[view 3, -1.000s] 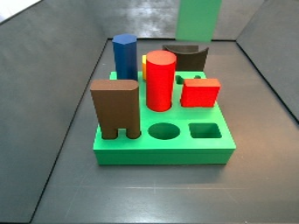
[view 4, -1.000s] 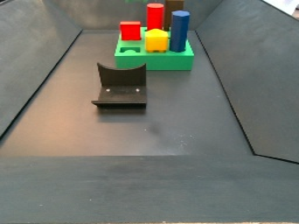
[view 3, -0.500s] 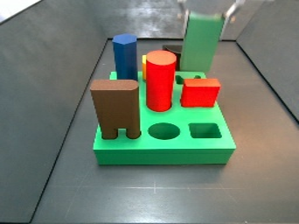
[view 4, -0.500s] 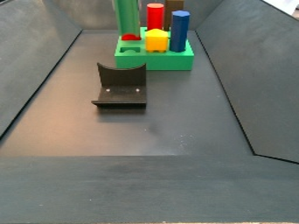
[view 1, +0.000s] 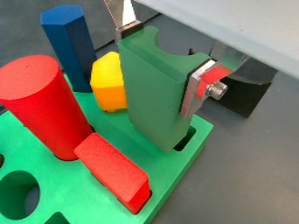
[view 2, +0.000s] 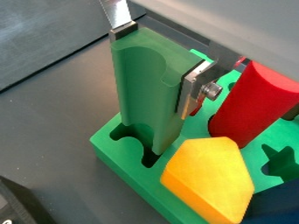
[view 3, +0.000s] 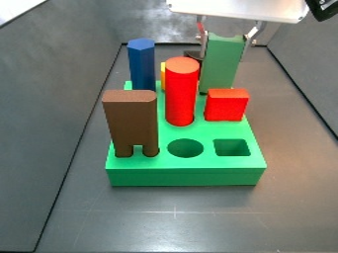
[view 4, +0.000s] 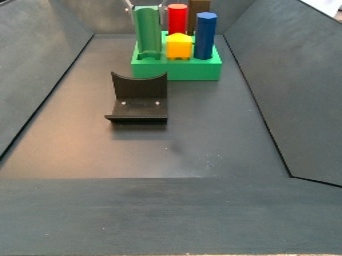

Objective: Pick up the arch object. Move up. Place the arch object on the fixture. Regrasp the arch object. Move to above the board. Insert the arch object.
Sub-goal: Insert the arch object.

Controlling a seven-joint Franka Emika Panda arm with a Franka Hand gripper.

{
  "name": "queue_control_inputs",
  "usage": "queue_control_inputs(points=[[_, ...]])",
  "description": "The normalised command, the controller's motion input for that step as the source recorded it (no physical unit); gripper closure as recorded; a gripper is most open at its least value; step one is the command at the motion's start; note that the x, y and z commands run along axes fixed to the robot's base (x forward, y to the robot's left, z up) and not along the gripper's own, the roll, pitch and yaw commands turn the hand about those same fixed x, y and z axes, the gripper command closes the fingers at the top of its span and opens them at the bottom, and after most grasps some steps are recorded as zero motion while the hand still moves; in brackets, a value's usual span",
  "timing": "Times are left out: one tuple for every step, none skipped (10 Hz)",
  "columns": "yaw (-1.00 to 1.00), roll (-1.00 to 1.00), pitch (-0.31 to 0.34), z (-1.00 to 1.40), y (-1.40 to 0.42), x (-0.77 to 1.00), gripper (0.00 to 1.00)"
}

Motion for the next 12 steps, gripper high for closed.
queue_control_inputs(points=[[0.00, 0.00, 0.044, -0.09, 0.22, 0.07, 1.00], [0.00, 0.00, 0.004, -0.14, 0.13, 0.00, 1.00], [0.00, 0.00, 0.000, -0.16, 0.04, 0.01, 1.00], [0.00, 0.00, 0.000, -0.22, 0.00, 0.00, 1.00], [0.00, 0.00, -0.011, -0.25, 0.00, 0.00, 1.00], [0.00, 0.00, 0.000, -0.25, 0.01, 0.06, 1.00], [0.00, 0.00, 0.000, -0.22, 0.05, 0.13, 1.00], [0.03, -0.01, 0.016, -0.24, 0.14, 0.24, 1.00], [0.10, 0.00, 0.047, -0.24, 0.21, 0.25, 1.00], [0.09, 0.00, 0.046, -0.24, 0.21, 0.23, 1.00], [0.02, 0.00, 0.000, -0.30, 0.08, 0.10, 1.00], [0.00, 0.00, -0.047, -0.44, 0.00, 0.00, 1.00]])
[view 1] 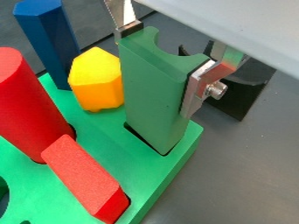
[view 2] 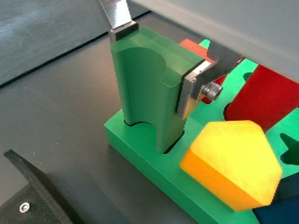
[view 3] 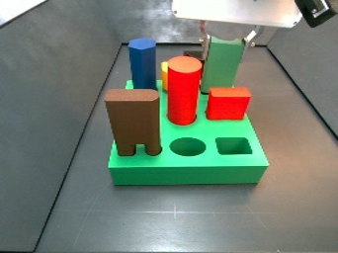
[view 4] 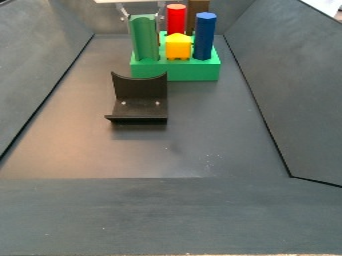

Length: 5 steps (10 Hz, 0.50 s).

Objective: Pick up the arch object. Move up. Place the arch object on the fixture. Regrasp the arch object. Move to above the board. Insert the arch object.
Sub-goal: Insert the arch object.

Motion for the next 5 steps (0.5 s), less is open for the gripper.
queue_control_inputs(points=[[0.00, 0.02, -0.074, -0.46, -0.11, -0.05, 1.00], [0.06, 0.07, -0.077, -0.43, -0.18, -0.14, 1.00], [0.23, 0.11, -0.061, -0.44, -0.16, -0.11, 1.00], [0.34, 0.11, -0.060, -0.48, -0.10, -0.08, 1.00], [0.35, 0.04, -0.031, -0.53, 0.00, 0.00, 1.00]])
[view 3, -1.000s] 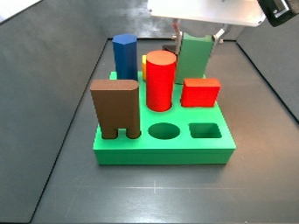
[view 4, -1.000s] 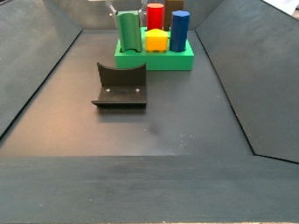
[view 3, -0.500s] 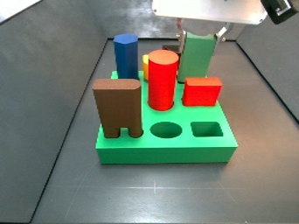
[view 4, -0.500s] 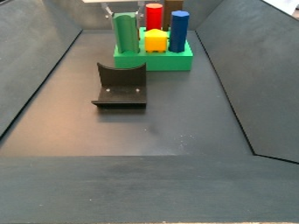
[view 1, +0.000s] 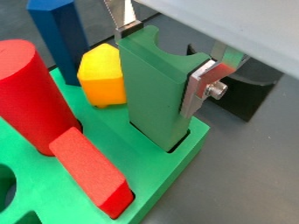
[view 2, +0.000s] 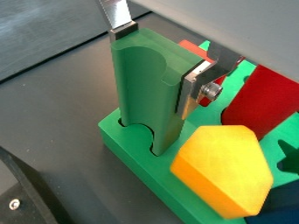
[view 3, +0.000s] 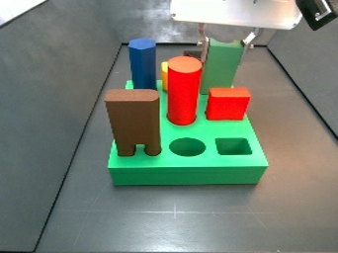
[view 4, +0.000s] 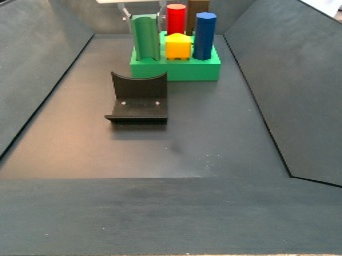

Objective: Pick up the arch object. Move up. Place the arch object on the fixture. Regrasp the arch object. Move to above the board. Insert the arch object.
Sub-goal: Insert the arch object.

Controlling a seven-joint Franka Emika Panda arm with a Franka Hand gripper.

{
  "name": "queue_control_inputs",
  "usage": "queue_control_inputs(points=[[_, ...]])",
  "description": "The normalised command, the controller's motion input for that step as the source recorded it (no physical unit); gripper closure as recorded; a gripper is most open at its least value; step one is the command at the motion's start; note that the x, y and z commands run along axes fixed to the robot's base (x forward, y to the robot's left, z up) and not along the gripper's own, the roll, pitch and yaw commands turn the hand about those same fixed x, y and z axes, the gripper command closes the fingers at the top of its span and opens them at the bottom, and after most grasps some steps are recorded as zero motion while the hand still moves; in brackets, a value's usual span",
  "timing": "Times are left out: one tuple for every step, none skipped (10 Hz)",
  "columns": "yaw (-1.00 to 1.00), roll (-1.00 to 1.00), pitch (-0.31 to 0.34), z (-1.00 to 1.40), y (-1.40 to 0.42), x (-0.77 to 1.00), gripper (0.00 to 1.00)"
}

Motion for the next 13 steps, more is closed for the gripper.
queue_control_inputs(points=[[0.29, 0.00, -0.004, -0.56, 0.00, 0.00, 1.00], [0.14, -0.06, -0.016, -0.57, 0.03, 0.00, 1.00], [0.05, -0.10, -0.030, -0.54, 0.05, 0.00, 1.00], [0.00, -0.14, -0.067, -0.53, 0.08, 0.00, 1.00], [-0.06, -0.14, -0.060, -0.52, 0.13, -0.01, 1.00], [-0.03, -0.13, -0.106, -0.57, 0.11, -0.05, 1.00], [-0.01, -0.12, -0.121, -0.56, 0.09, -0.07, 1.00], [0.00, -0.10, -0.097, -0.54, 0.05, -0.01, 1.00], [0.00, -0.07, -0.044, -0.39, 0.02, 0.00, 1.00], [0.00, 0.00, 0.023, 0.00, 0.00, 0.00, 1.00], [0.00, 0.00, 0.006, 0.00, 0.00, 0.00, 1.00], [0.00, 0.03, 0.000, 0.00, -0.01, 0.00, 1.00], [0.00, 0.03, 0.000, 0.00, 0.00, 0.00, 1.00]])
